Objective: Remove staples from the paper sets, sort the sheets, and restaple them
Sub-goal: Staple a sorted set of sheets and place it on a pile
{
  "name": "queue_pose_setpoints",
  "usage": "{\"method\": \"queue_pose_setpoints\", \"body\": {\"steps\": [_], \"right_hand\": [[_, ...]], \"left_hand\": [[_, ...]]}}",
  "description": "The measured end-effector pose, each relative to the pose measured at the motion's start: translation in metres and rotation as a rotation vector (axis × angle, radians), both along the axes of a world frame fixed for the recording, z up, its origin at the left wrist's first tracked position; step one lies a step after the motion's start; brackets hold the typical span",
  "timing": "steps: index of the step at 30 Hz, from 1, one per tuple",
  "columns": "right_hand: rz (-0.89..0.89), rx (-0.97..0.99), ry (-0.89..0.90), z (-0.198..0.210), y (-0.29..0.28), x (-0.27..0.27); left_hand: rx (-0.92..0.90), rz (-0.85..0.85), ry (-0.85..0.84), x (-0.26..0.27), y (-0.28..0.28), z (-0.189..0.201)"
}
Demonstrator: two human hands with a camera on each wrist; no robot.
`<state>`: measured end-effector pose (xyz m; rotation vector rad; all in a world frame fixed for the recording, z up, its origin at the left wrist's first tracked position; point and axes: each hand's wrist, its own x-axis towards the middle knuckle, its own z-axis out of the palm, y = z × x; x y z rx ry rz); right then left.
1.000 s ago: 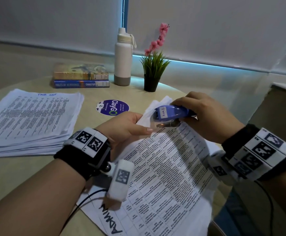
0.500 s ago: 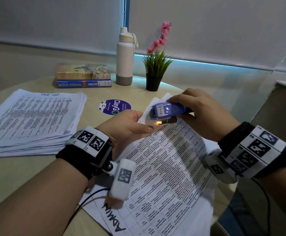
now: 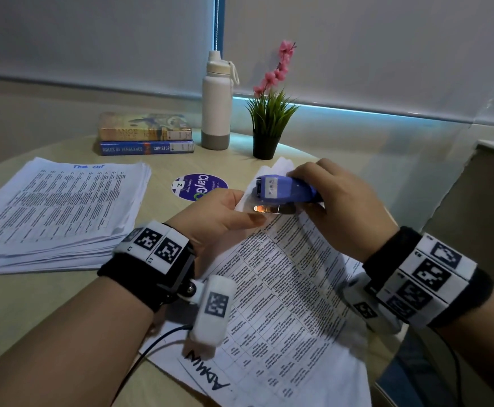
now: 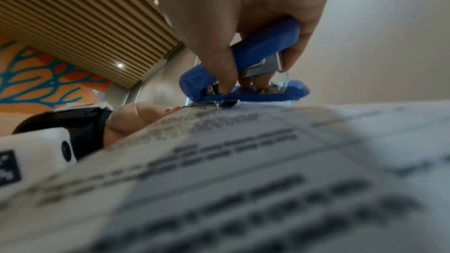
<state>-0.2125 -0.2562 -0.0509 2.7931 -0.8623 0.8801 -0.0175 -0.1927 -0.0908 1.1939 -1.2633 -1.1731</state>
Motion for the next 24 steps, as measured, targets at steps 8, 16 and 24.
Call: {"method": "queue_pose_setpoints", "body": {"steps": [8, 16, 24], "right_hand": [[0.003, 0.068, -0.028, 0.002, 0.001, 0.006], [-0.003, 0.061, -0.047, 0.008, 0.006, 0.013], [-0.028, 0.153, -0.082, 0.005, 0.006, 0.018]], "left_hand": [[-0.041, 0.003, -0.017, 0.001, 0.001, 0.001], [-0.037, 0.026, -0.021, 0.002, -0.001, 0.0], [-0.025, 0.038, 0.006, 0.003, -0.001, -0.002]]}}
